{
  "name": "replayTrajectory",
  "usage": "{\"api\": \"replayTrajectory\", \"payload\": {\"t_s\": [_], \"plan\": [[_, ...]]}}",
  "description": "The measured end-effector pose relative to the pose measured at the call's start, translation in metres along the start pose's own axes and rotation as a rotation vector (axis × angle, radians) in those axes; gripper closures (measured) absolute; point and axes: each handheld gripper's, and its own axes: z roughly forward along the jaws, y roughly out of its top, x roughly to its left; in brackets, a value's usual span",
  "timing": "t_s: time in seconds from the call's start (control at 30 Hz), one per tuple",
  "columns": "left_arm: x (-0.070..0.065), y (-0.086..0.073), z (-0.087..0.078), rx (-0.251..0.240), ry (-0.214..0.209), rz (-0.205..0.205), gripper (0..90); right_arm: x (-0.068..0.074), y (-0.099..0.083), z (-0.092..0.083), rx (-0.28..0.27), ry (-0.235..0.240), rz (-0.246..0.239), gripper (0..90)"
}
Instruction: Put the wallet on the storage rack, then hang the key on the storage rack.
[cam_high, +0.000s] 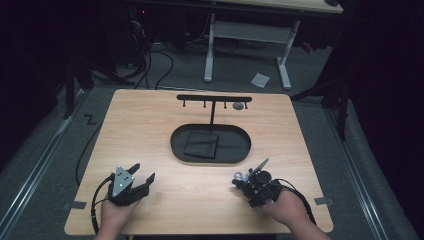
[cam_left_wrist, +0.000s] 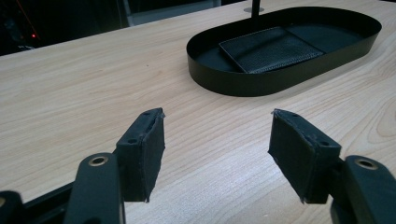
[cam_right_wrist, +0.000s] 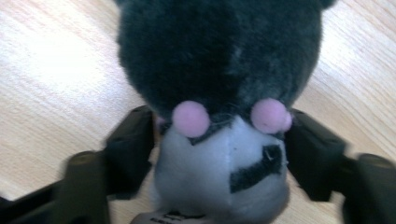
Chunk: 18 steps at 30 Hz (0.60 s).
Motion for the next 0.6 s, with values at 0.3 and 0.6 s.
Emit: {"api": "replayTrajectory", "payload": {"t_s": [0.3,0.6], "plan": [[-0.002,0.001,0.002,-0.005,-0.013,0.0,35.9,-0.001,0.009,-0.016,-0.034,0.005,-0.002,45.6],[-0.002,-0.002,0.0,0.006,-0.025,0.026,35.8,-0.01,0.01,-0.041,-0.08,0.036,0.051,45.5]]}}
